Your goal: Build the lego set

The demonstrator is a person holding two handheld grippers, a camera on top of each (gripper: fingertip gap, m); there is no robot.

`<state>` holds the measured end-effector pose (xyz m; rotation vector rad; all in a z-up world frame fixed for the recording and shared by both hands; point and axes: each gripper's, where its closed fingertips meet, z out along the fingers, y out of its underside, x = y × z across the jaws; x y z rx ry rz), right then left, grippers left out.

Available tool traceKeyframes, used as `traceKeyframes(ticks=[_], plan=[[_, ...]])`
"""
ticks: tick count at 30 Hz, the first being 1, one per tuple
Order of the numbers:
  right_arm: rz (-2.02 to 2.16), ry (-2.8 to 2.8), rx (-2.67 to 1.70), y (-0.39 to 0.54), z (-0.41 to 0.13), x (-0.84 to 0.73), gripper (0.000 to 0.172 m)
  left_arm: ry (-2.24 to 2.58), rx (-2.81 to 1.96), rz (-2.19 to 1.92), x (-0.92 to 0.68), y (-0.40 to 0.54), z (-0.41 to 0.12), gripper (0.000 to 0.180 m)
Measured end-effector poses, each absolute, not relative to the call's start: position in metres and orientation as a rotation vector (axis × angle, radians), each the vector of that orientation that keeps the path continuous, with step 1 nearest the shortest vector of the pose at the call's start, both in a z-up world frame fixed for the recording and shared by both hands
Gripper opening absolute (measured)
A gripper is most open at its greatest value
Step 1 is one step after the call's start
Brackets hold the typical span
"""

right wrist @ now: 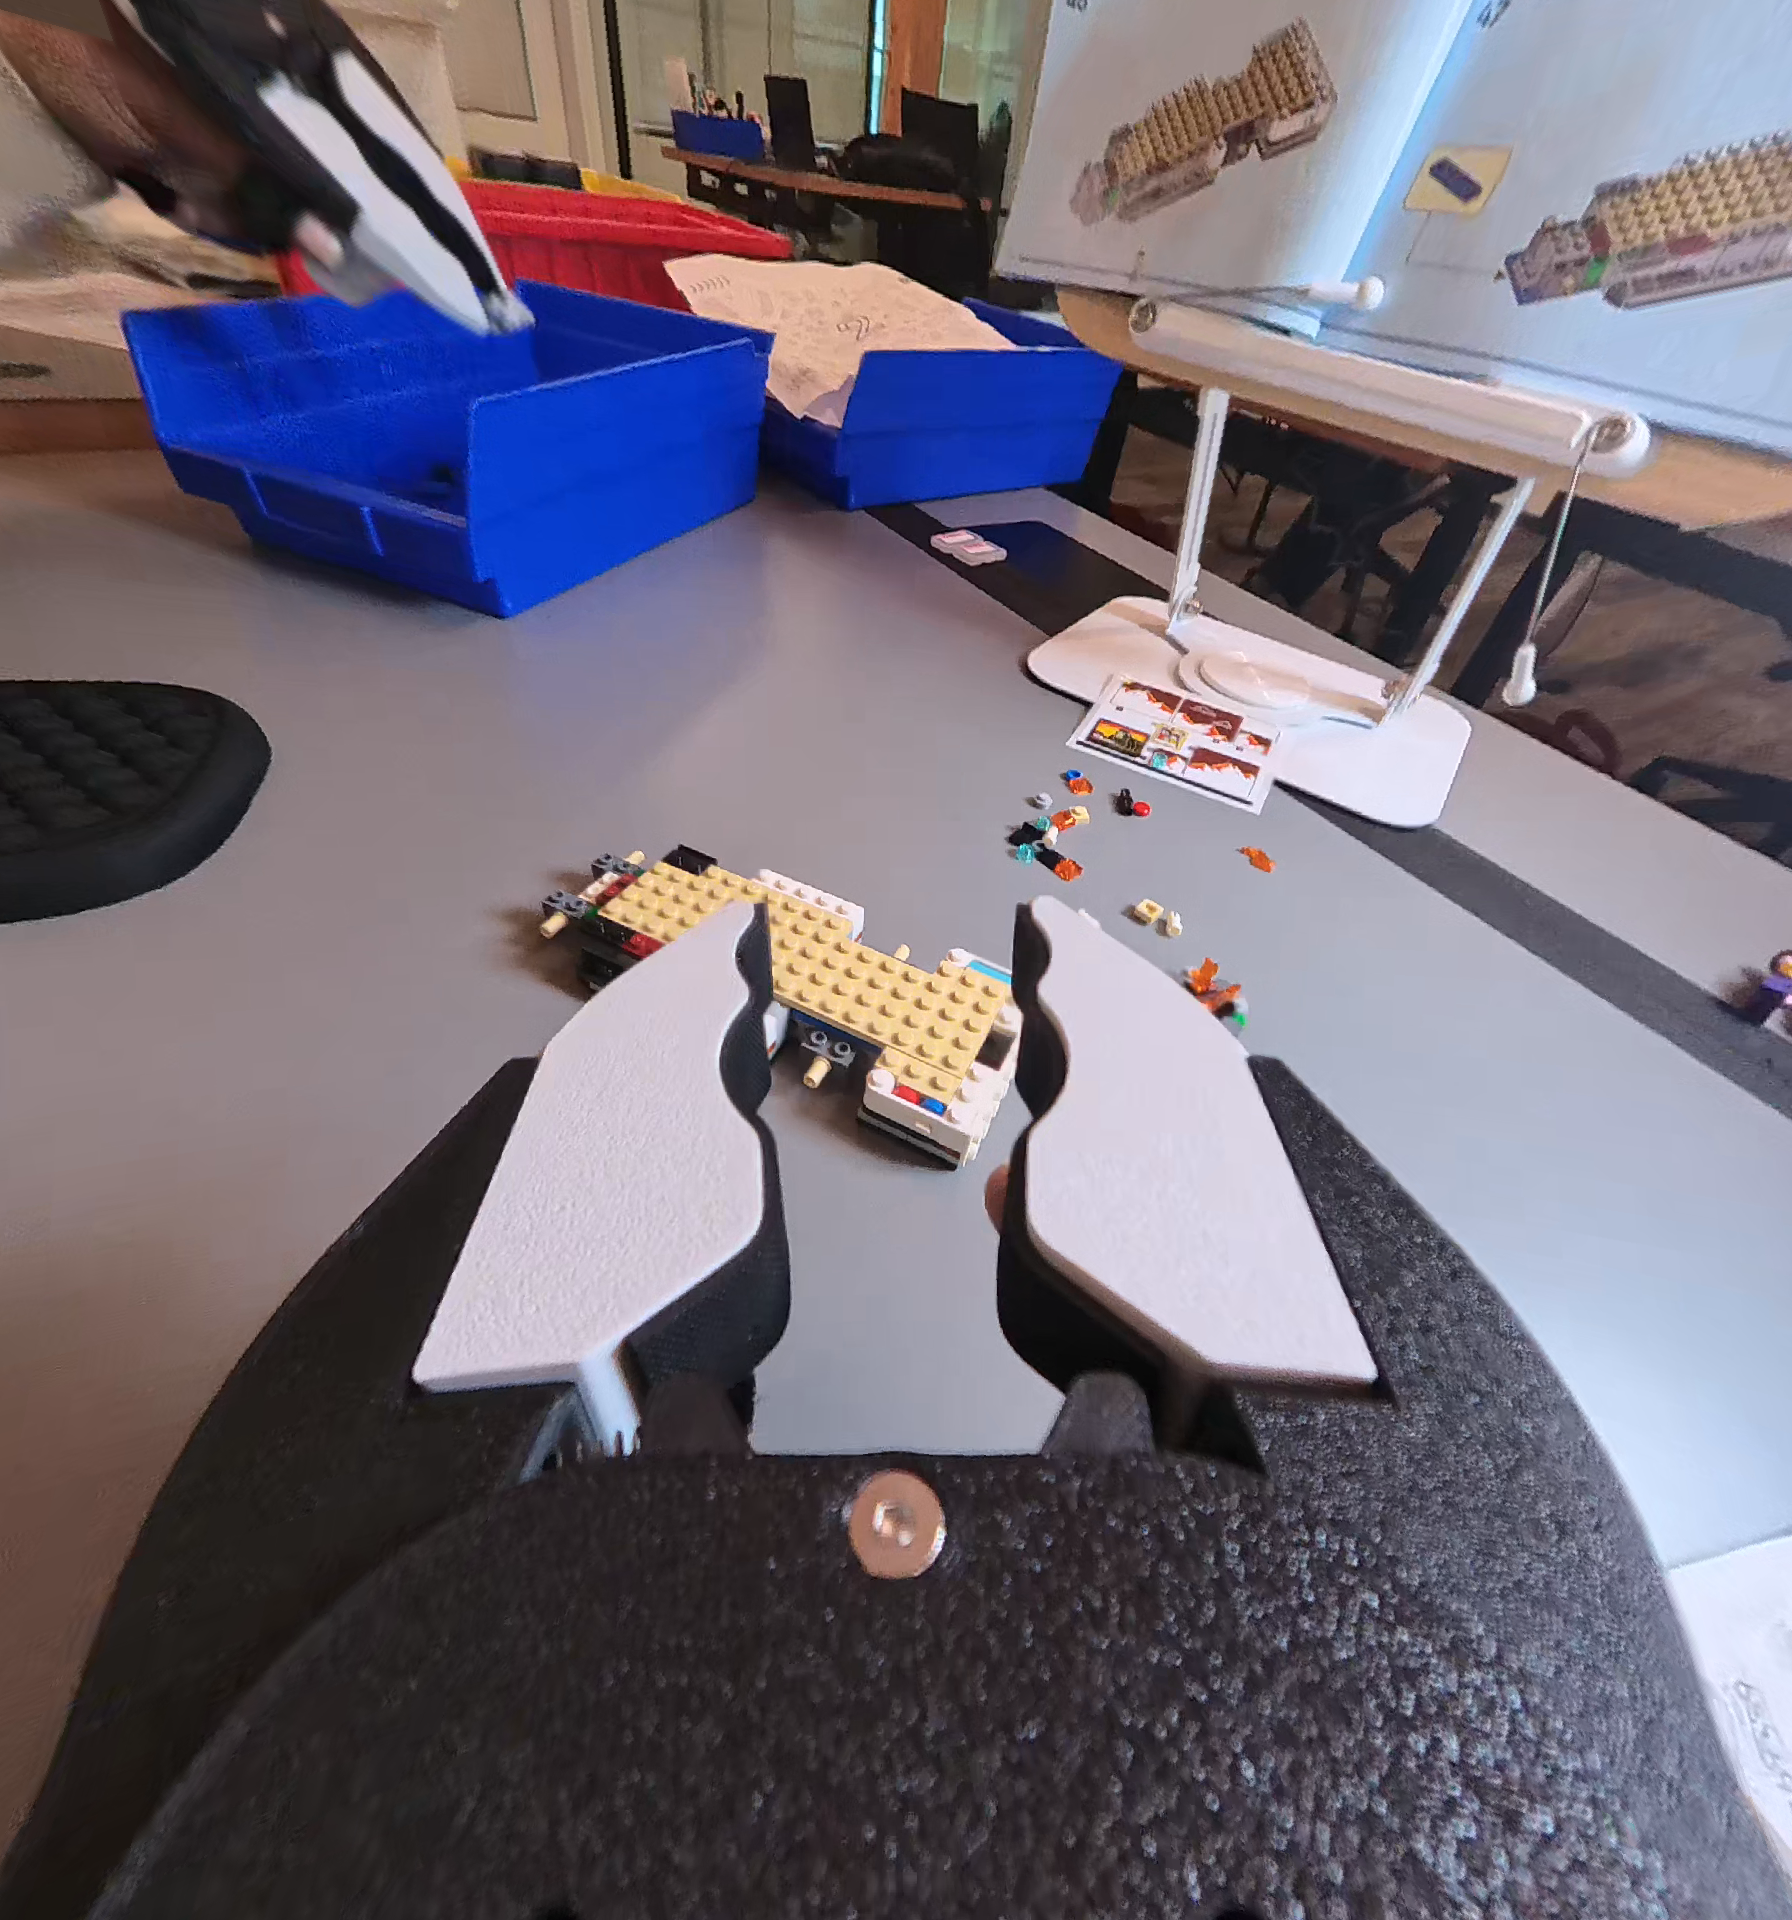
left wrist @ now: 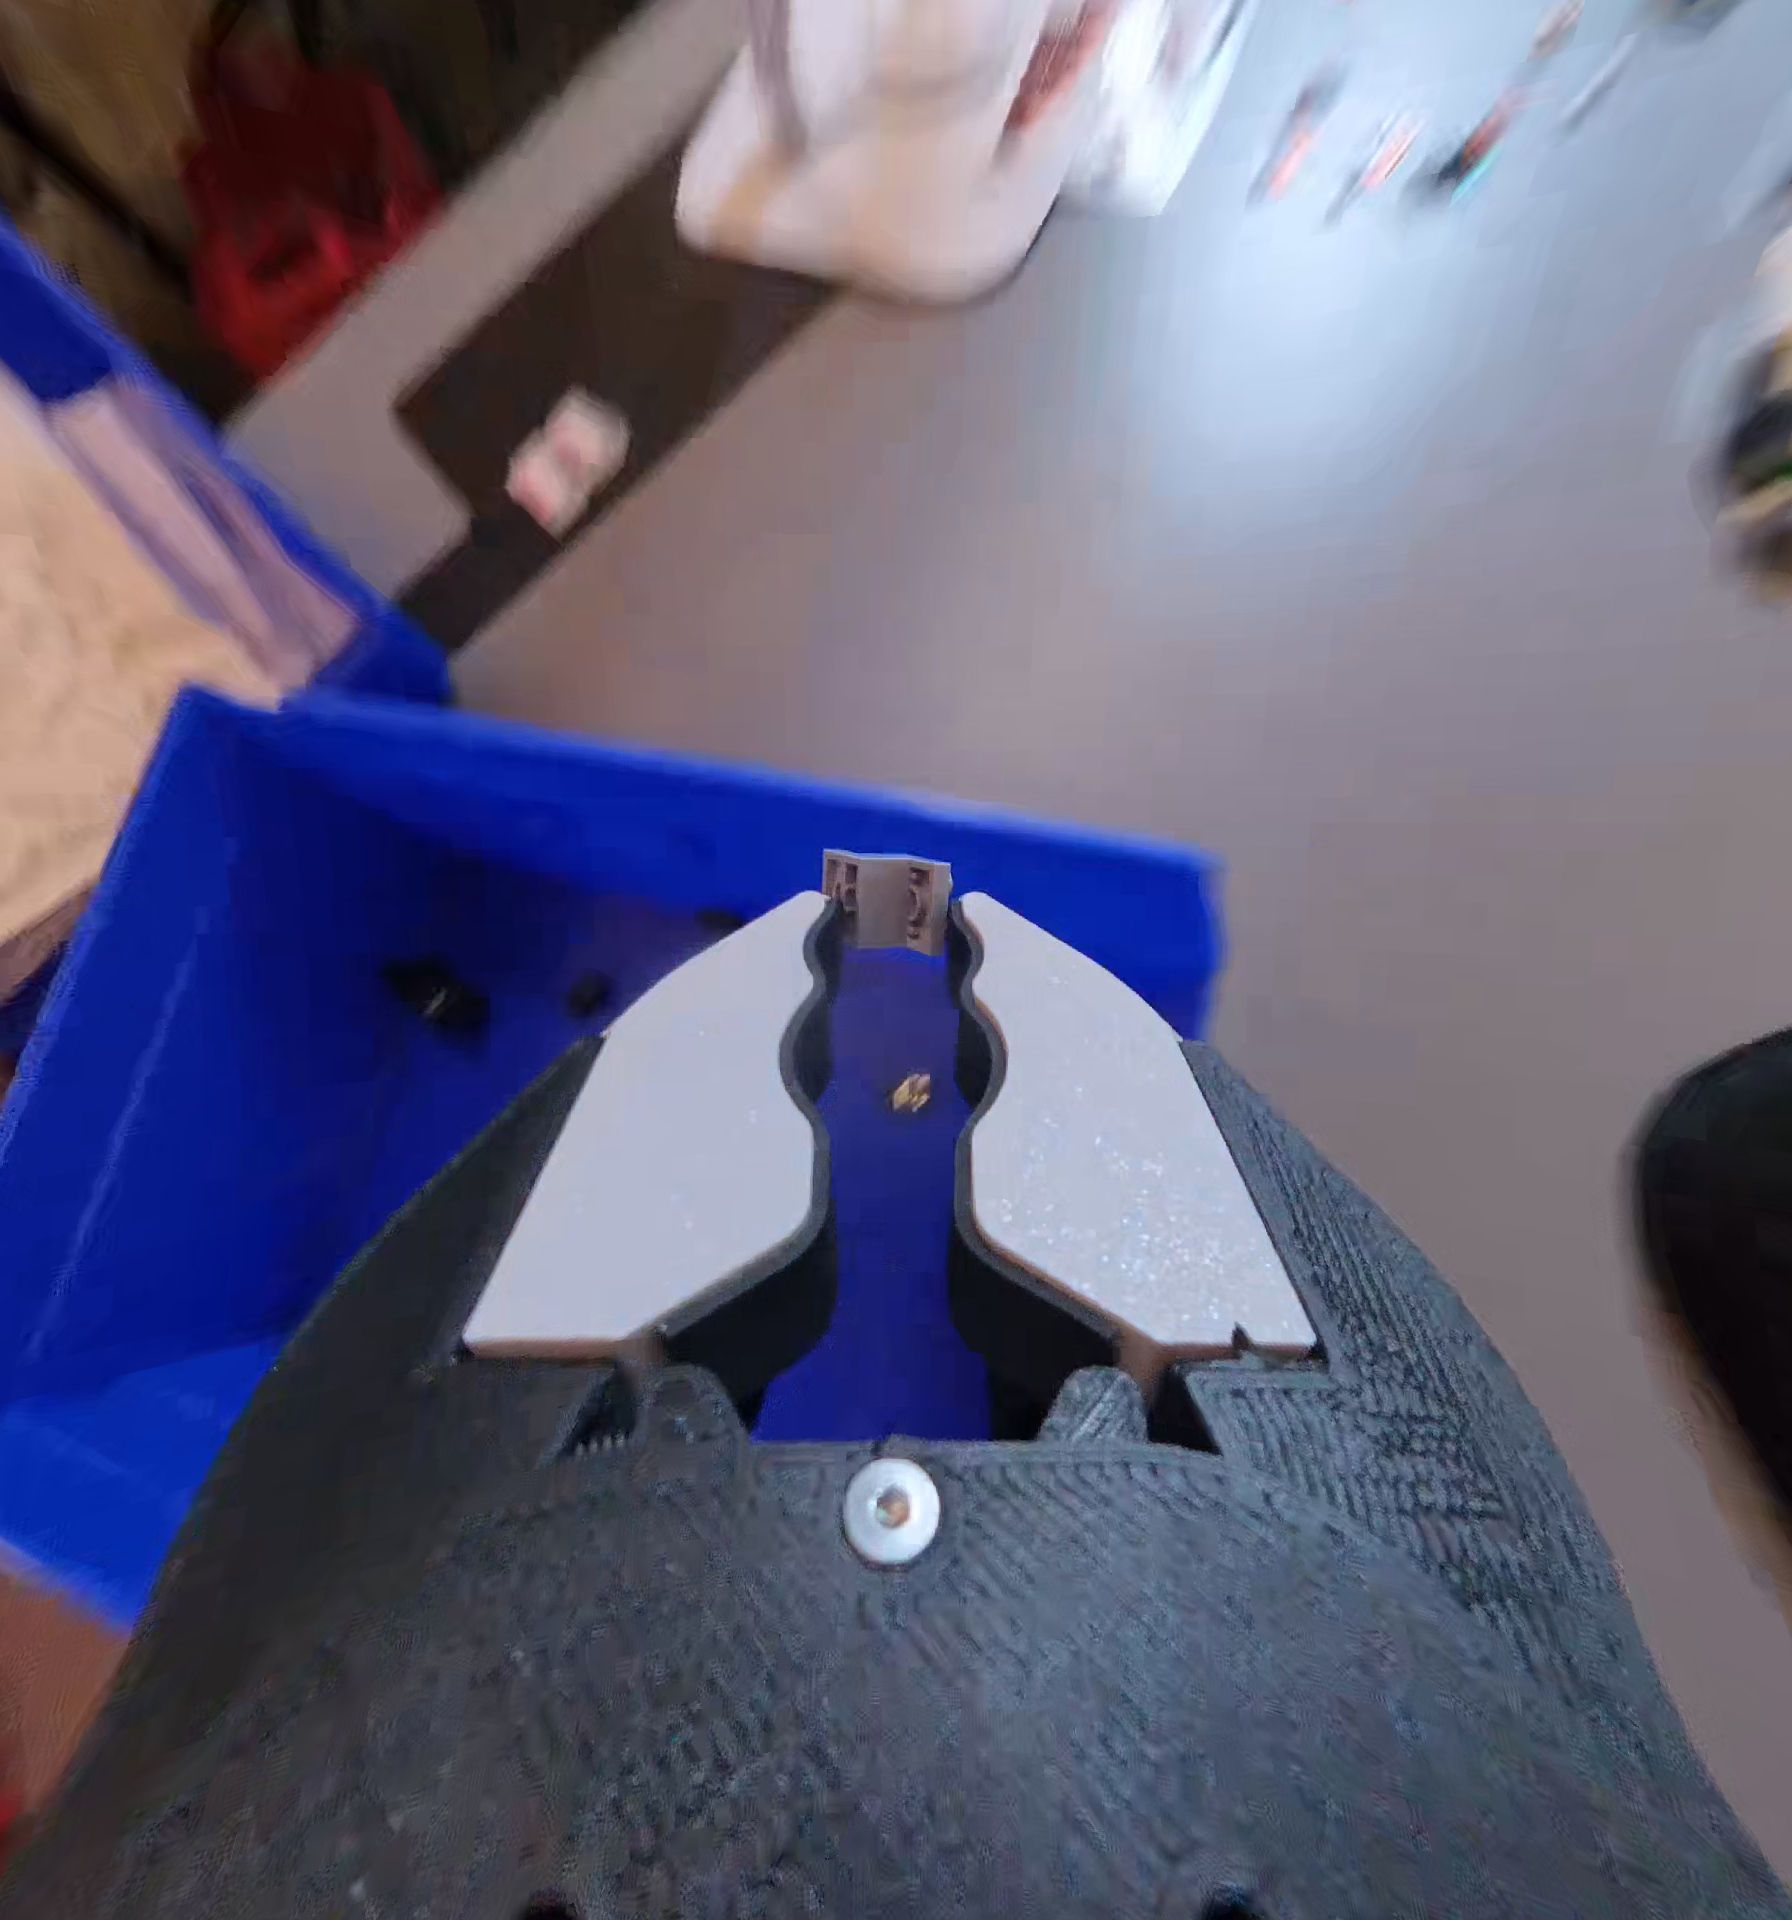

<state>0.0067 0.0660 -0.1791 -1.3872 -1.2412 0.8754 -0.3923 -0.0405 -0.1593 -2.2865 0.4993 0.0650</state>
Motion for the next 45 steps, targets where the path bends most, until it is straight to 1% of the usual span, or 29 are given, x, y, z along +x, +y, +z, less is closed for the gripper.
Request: traceKeyframes(ticks=[2,4,7,10,13,14,16,18,19,22,24,26,29,33,36,40,45], plan=[[0.883,-1.255,-1.354,0.059,-0.175,0.003,0.044,0.495,-2.064,-0.218,-0.33,-0.045,-0.115,0.019],[0.89,-1.289,-1.324,0.05,-0.174,-0.005,0.044,0.515,-1.902,-0.548,-0.256,-0.048,-0.101,0.019],[0.86,-1.384,-1.254,0.028,-0.174,-0.021,0.044,0.492,-1.822,-1.02,-0.157,-0.043,-0.127,0.019],[0.702,-1.506,-1.103,0.005,-0.163,-0.038,0.044,0.403,-1.765,-1.455,-0.093,-0.028,-0.143,0.019],[0.554,-1.566,-0.999,-0.007,-0.153,-0.049,0.044,0.383,-1.687,-1.671,-0.06,-0.018,-0.137,0.019],[0.529,-1.565,-0.987,-0.008,-0.151,-0.051,0.043,0.404,-1.696,-1.673,-0.053,-0.017,-0.14,0.019],[0.494,-1.562,-0.97,-0.009,-0.153,-0.054,0.035,0.441,-1.705,-1.688,-0.043,-0.021,-0.144,0.019],[0.493,-1.558,-0.922,-0.014,-0.156,-0.057,0.019,0.409,-1.712,-1.69,-0.041,-0.02,-0.149,0.019],[0.494,-1.558,-0.919,-0.014,-0.158,-0.059,0.017,0.388,-1.713,-1.708,-0.041,-0.02,-0.152,0.019],[0.583,-1.613,-0.984,-0.015,-0.171,-0.062,0.017,0.348,-1.733,-1.726,-0.046,-0.02,-0.164,0.02],[0.642,-1.692,-1.044,-0.015,-0.182,-0.061,0.017,0.376,-1.789,-1.608,-0.053,-0.015,-0.176,0.032],[0.661,-1.83,-1.112,-0.014,-0.2,-0.054,0.017,0.416,-1.812,-1.458,-0.065,-0.011,-0.181,0.031],[0.656,-2.05,-1.294,-0.013,-0.244,-0.036,0.017,0.464,-1.834,-1.245,-0.084,-0.005,-0.189,0.031],[0.623,-2.174,-1.422,-0.02,-0.282,-0.034,0.017,0.492,-1.905,-1.066,-0.1,0.002,-0.211,0.03],[0.583,-2.236,-1.447,-0.022,-0.285,-0.04,0.017,0.512,-1.964,-0.946,-0.109,0.008,-0.228,0.031],[0.636,-2.272,-1.521,-0.024,-0.287,-0.04,0.018,0.623,-2.046,-0.738,-0.117,0.009,-0.248,0.039],[0.677,-2.259,-1.538,-0.024,-0.283,-0.031,0.031,0.718,-2.08,-0.625,-0.117,0.006,-0.259,0.046]])
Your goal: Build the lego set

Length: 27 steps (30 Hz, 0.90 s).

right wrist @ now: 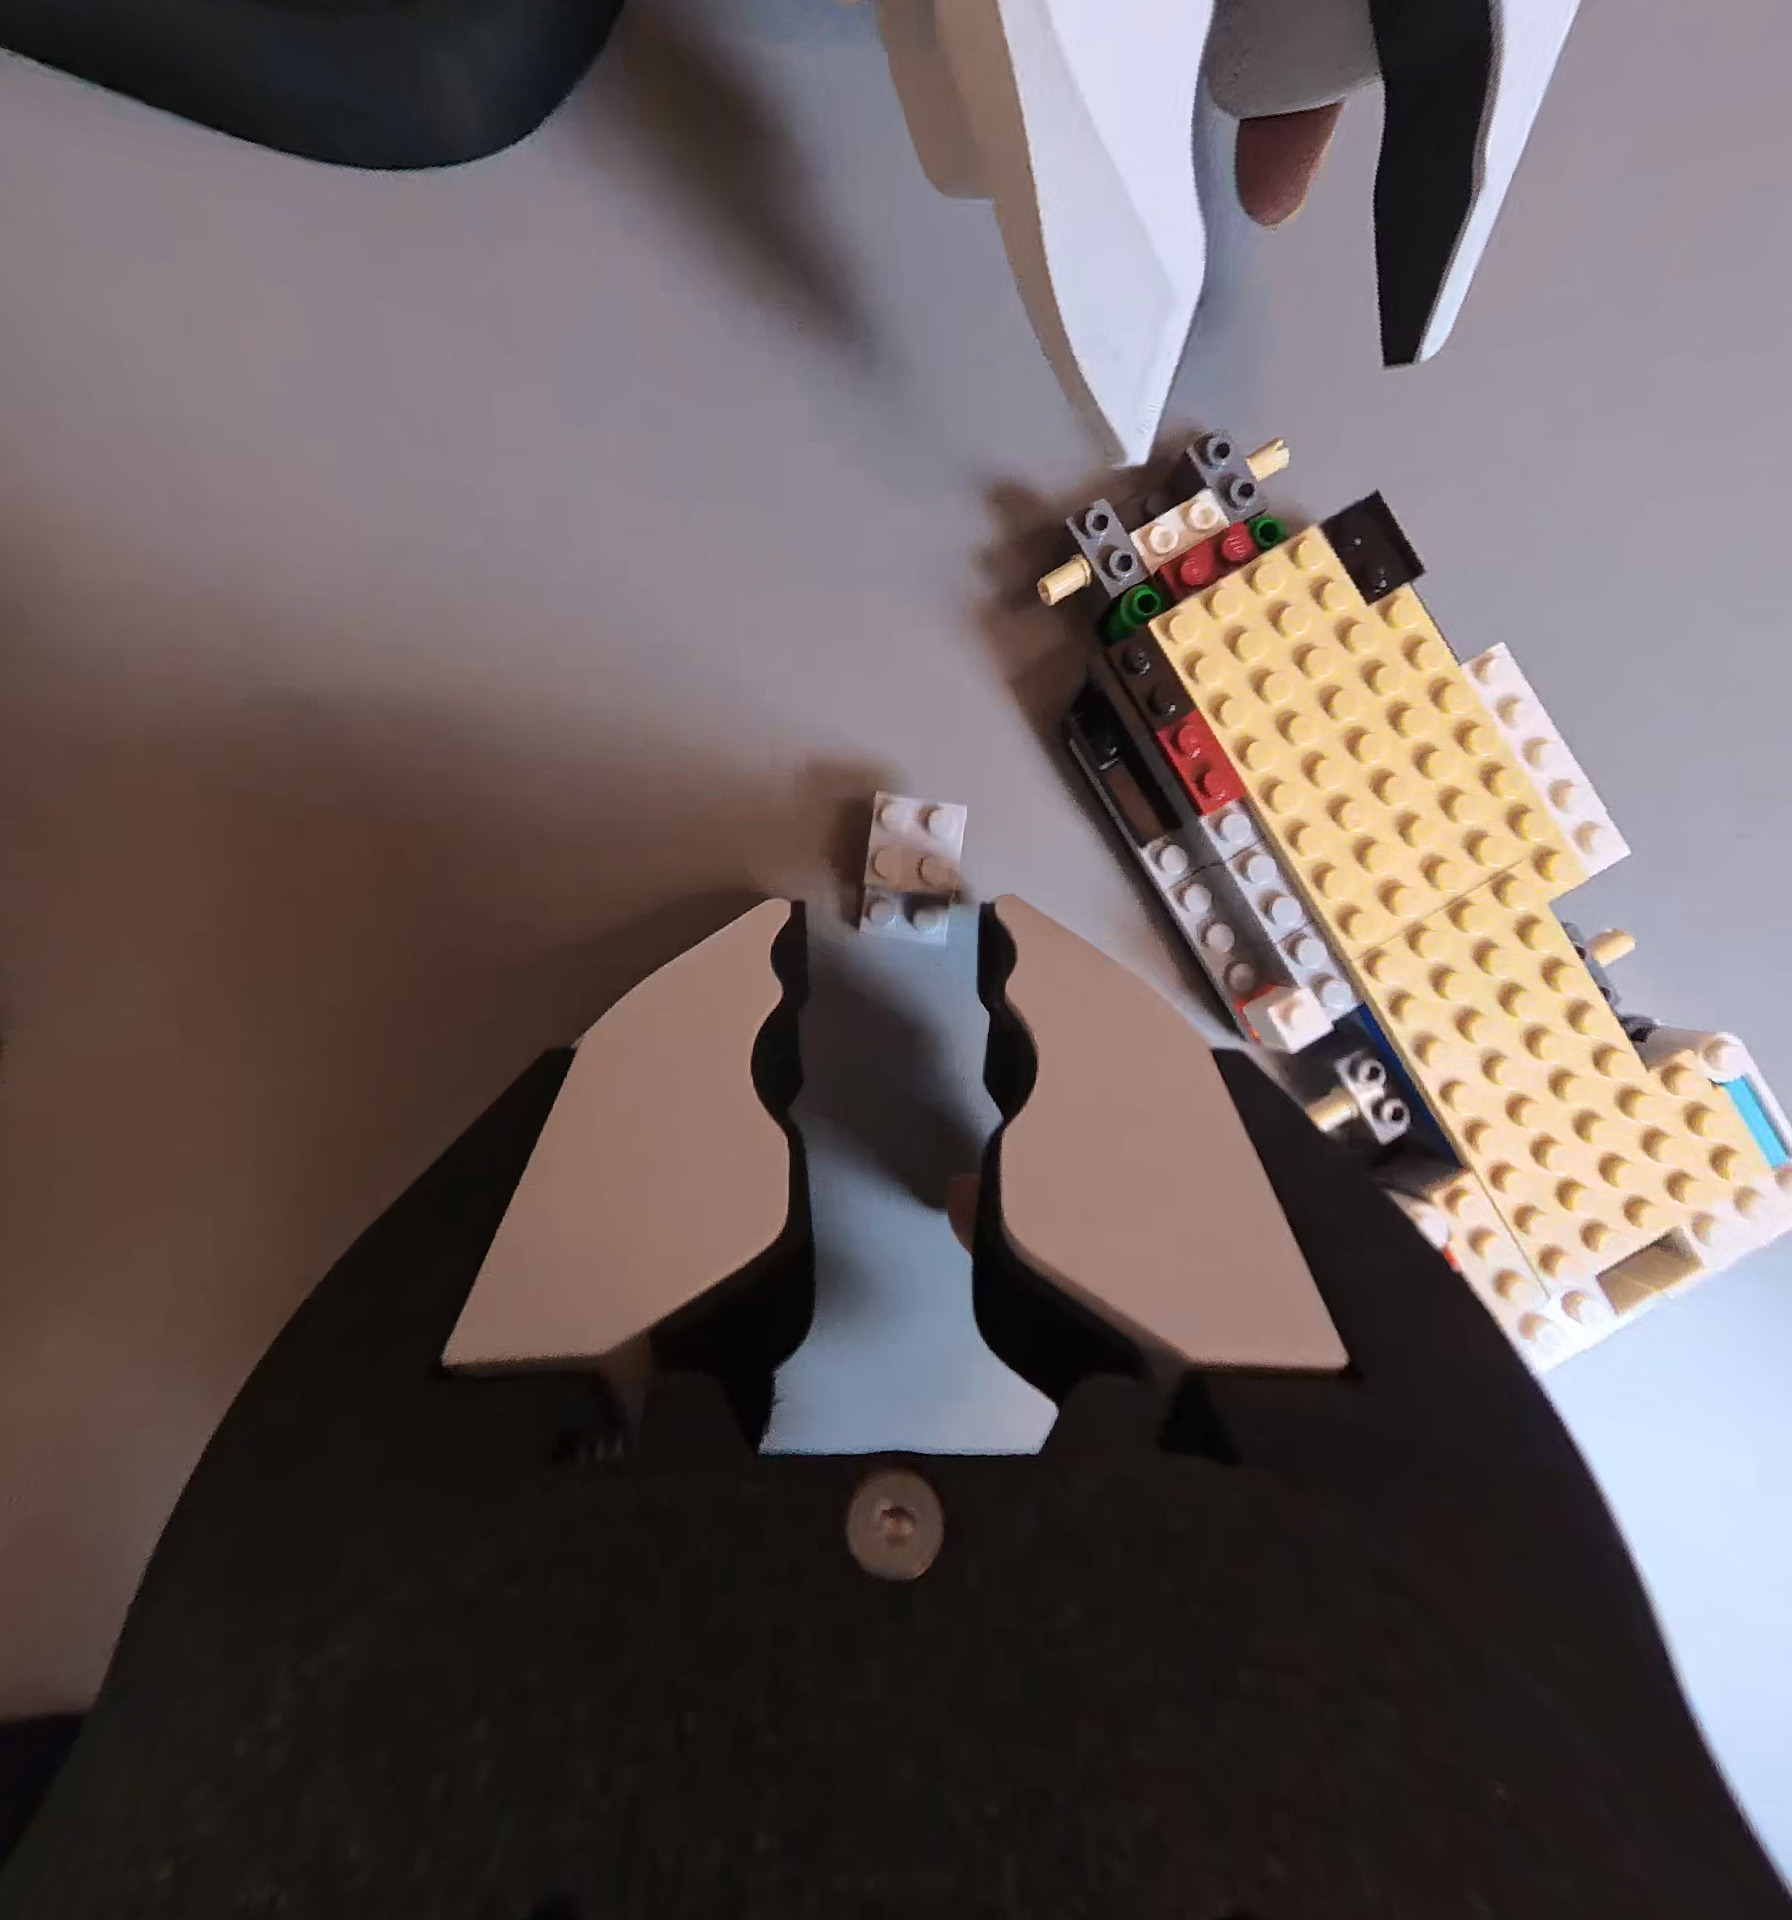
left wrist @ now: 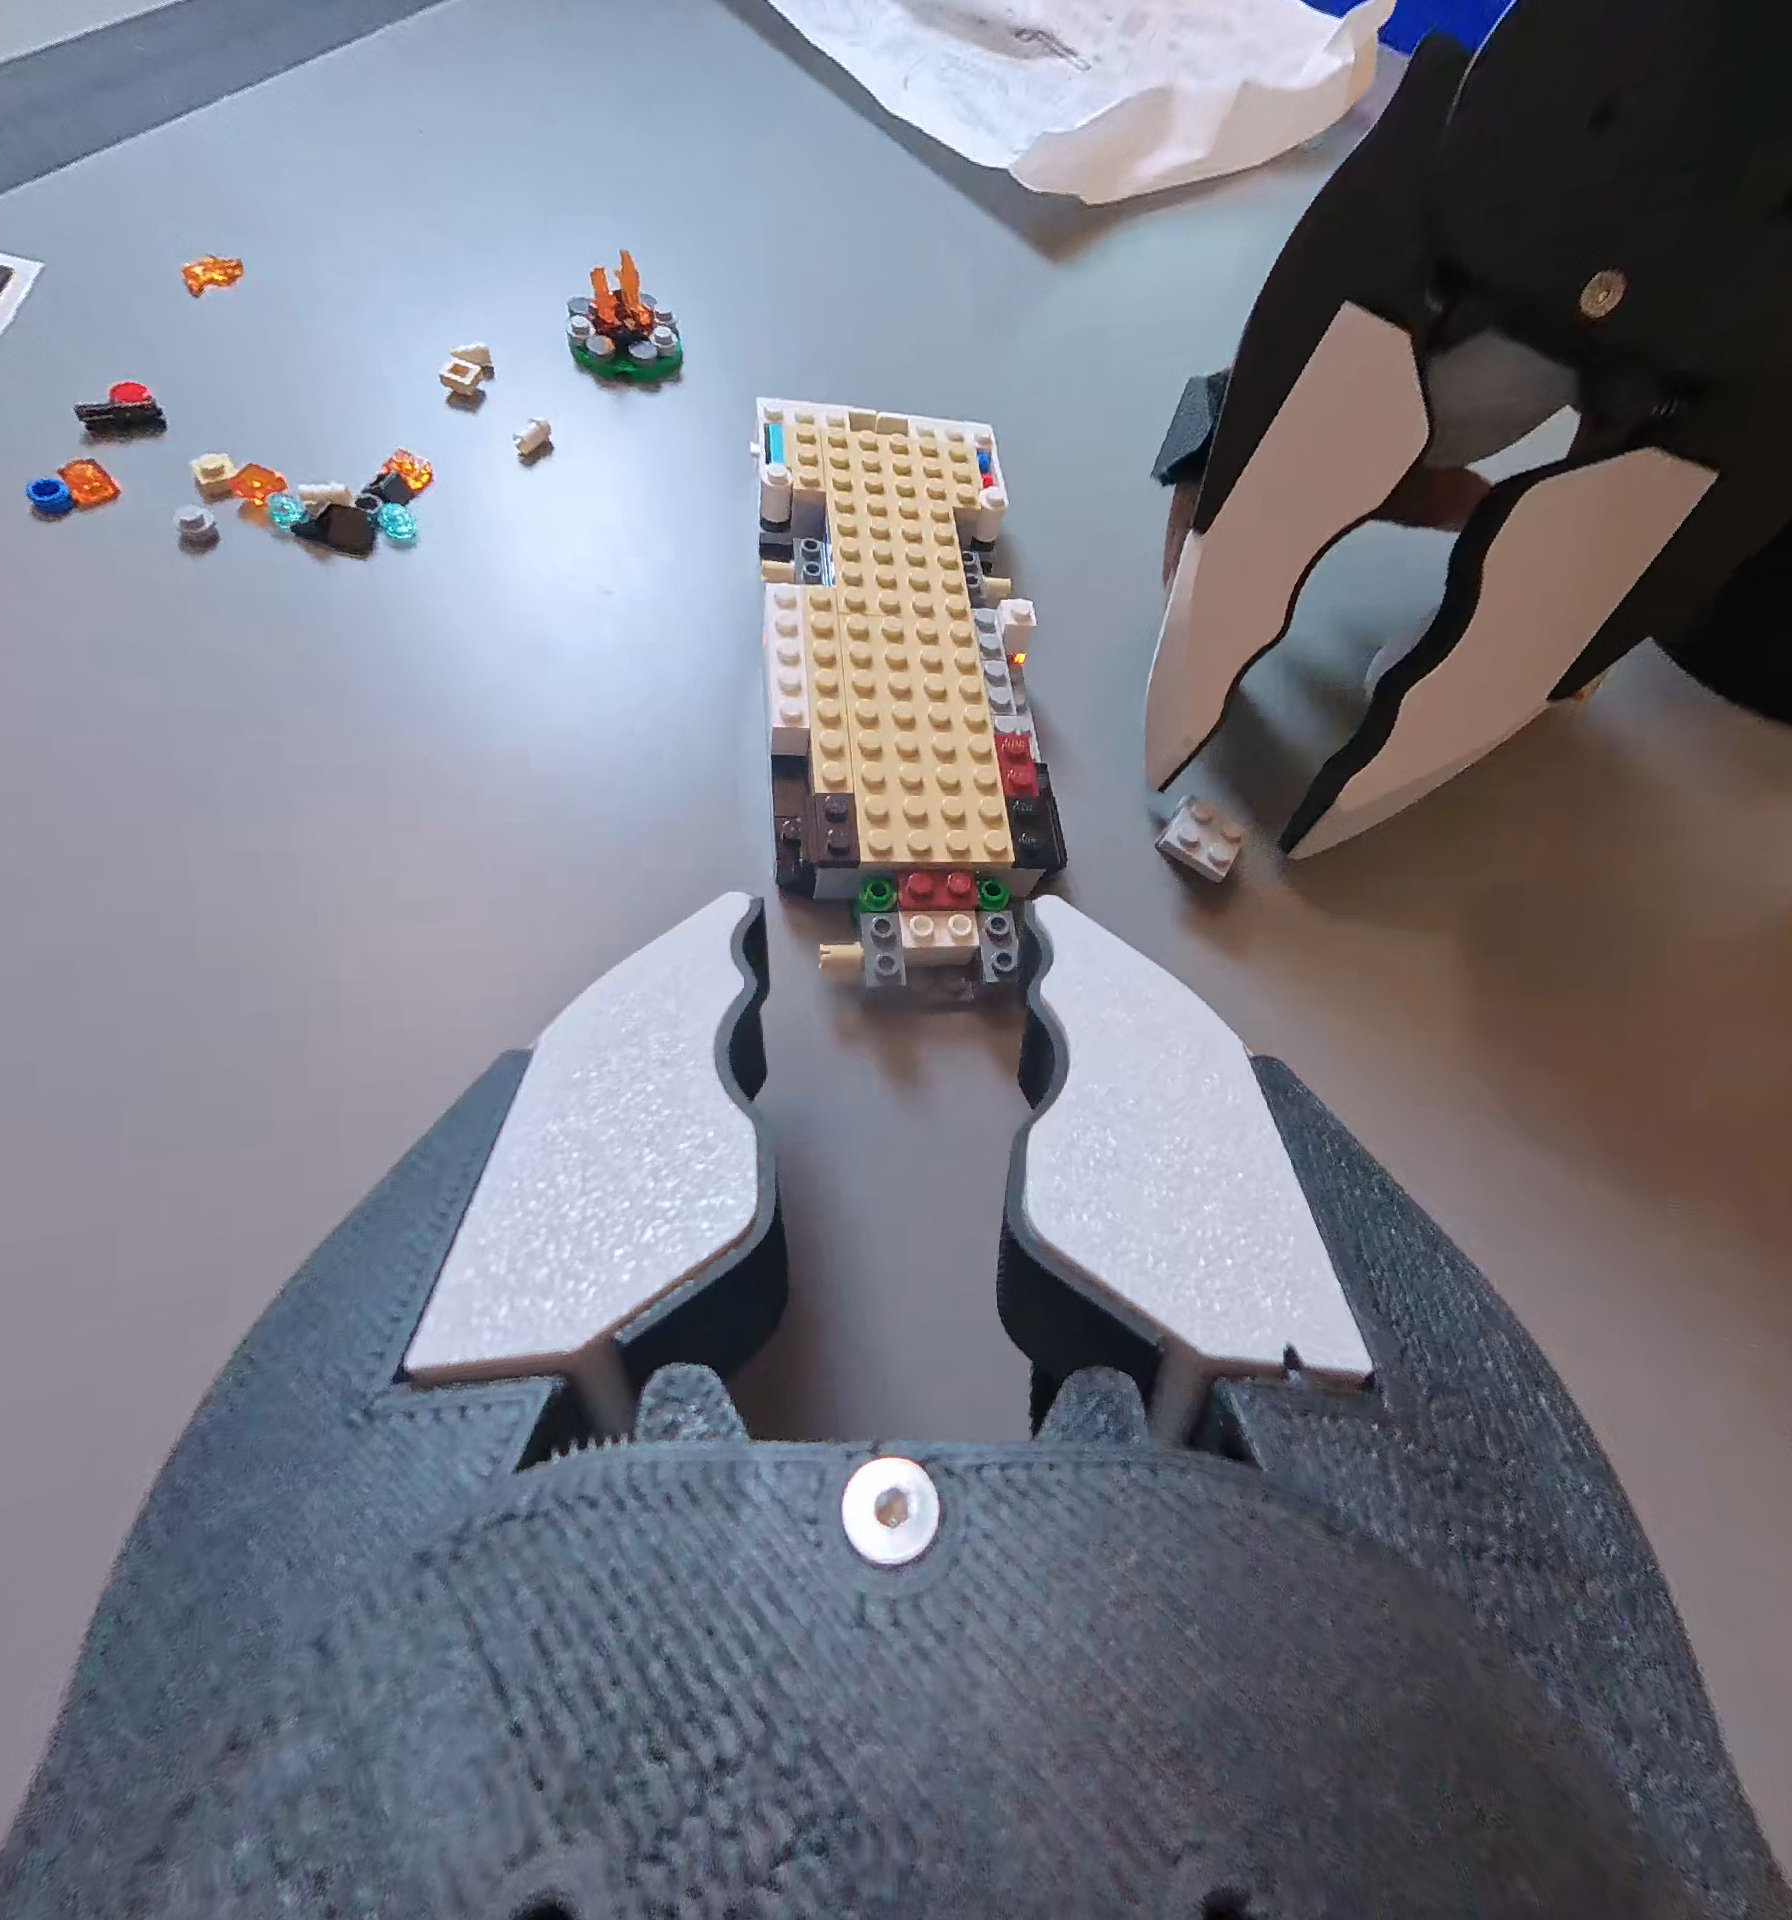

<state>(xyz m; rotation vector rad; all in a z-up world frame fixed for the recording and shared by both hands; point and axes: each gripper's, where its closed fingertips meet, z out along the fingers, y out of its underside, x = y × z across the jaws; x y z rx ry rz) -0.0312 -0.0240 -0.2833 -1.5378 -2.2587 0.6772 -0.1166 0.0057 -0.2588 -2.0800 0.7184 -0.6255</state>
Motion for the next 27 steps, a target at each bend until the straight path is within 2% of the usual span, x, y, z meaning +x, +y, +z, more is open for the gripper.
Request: traceKeyframes(ticks=[14,20,27], plan=[[0.672,-2.237,-1.591,-0.031,-0.286,-0.031,0.028,0.902,-2.036,-0.532,-0.104,-0.009,-0.257,0.04],[0.836,-2.27,-1.572,-0.063,-0.274,-0.024,0.027,0.886,-2.013,-0.582,-0.106,-0.015,-0.251,0.039],[0.731,-2.197,-1.584,-0.032,-0.276,-0.036,0.026,0.937,-2.019,-0.592,-0.098,-0.02,-0.257,0.038]])
